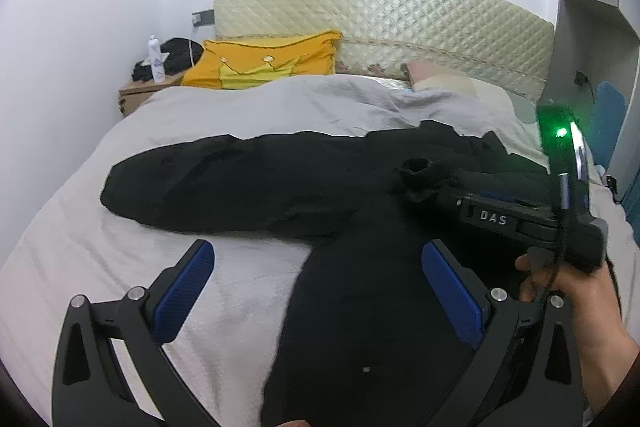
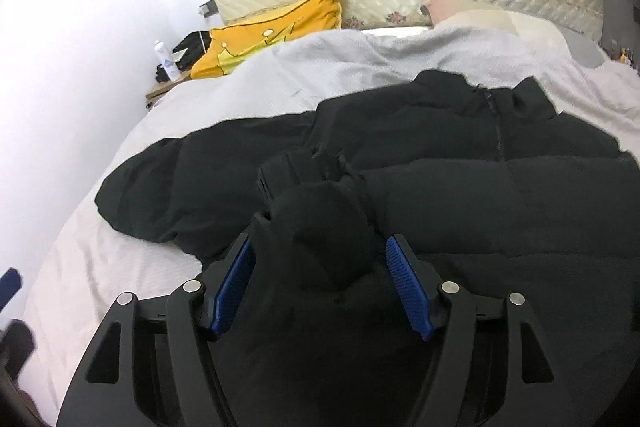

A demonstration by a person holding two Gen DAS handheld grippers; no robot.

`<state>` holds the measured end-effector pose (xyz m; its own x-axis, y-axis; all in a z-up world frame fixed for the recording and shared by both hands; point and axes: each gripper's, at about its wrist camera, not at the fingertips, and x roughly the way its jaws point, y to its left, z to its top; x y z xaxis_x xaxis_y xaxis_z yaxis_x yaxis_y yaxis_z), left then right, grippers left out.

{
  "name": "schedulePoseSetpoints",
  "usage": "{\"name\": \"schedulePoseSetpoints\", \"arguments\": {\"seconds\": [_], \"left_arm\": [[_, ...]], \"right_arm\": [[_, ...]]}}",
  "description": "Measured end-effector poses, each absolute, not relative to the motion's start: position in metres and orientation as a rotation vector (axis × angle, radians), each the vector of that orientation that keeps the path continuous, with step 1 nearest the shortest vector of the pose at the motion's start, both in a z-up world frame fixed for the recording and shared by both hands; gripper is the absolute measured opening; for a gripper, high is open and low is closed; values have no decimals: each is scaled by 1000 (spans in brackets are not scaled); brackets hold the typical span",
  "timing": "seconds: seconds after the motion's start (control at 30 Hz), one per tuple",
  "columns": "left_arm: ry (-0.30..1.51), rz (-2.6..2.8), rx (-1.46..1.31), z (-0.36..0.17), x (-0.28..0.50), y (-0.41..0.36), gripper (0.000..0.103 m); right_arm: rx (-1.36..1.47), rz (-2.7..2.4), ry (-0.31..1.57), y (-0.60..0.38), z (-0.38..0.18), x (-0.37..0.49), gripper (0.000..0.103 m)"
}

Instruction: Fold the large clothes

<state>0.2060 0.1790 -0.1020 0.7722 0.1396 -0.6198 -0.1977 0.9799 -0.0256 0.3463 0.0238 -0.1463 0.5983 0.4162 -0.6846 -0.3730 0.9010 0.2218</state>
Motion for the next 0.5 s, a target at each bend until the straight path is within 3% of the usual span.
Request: {"name": "schedulePoseSetpoints", "arguments": {"seconds": [0.5], "left_arm": [[605, 100, -56, -24, 156, 132, 103]], "right_arm": [[105, 365, 707, -99, -43, 290, 67]]}}
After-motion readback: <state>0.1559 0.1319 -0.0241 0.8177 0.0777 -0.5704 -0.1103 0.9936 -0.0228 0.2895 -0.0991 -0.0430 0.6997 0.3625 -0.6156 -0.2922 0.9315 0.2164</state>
